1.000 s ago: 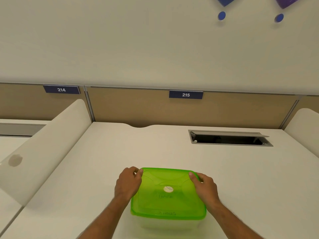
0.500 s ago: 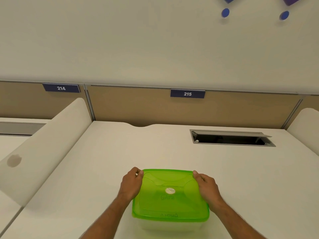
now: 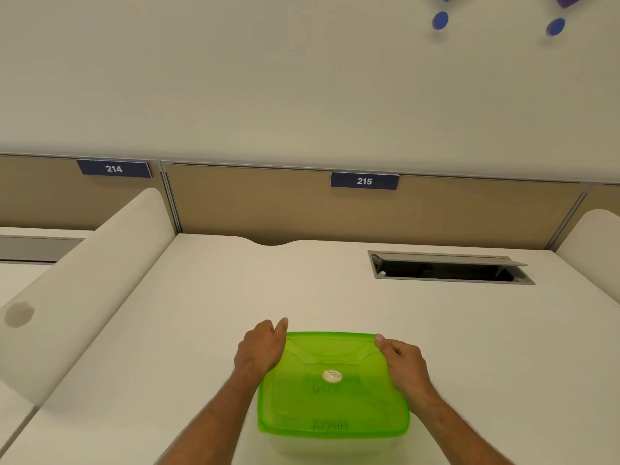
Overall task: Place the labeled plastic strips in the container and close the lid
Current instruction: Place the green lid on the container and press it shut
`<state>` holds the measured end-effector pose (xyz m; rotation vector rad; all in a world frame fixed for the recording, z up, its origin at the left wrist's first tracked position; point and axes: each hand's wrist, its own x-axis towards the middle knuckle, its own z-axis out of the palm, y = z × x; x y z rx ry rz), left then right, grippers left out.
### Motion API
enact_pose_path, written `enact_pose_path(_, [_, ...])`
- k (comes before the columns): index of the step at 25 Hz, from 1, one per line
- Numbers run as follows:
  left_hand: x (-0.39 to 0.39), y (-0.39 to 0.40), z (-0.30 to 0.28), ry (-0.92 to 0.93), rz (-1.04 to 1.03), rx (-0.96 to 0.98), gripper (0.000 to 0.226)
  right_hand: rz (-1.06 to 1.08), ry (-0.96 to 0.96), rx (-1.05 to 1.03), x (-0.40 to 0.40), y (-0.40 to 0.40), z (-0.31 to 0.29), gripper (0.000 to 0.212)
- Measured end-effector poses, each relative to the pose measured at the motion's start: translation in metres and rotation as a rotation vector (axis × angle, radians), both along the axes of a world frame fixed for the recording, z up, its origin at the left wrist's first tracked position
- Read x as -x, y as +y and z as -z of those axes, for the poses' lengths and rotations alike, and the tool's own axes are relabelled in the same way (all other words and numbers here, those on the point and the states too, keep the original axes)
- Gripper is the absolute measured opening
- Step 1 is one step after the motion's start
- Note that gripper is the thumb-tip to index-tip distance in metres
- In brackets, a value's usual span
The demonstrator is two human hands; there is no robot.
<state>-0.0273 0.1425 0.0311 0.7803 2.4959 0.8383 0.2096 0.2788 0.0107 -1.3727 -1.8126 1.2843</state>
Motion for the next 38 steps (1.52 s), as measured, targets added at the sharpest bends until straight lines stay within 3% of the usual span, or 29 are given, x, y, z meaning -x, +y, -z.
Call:
enact_pose_path(8, [0.008,0.01,0.007,-0.032,-0.039,-0.137,0.051,-0.002,0.005,-0.021,0.001,0.004,0.007,0.05])
enact_pose_path(17, [0.006,0.007,0.009,-0.03,-0.085,-0.082,0.055,0.012,-0.005,-0.058,0.0,0.003,0.005,0.053])
enact_pose_path(27, [-0.014,-0.032,0.007,-0.141,-0.149,-0.156,0.053,0.035,-0.03,-0.078,0.002,-0.002,-0.003,0.037])
enact_pose_path(38, [-0.052,-0.067,0.003,-0.166,-0.054,-0.076,0.036,0.03,-0.087,-0.136,0.003,-0.007,-0.009,0.05])
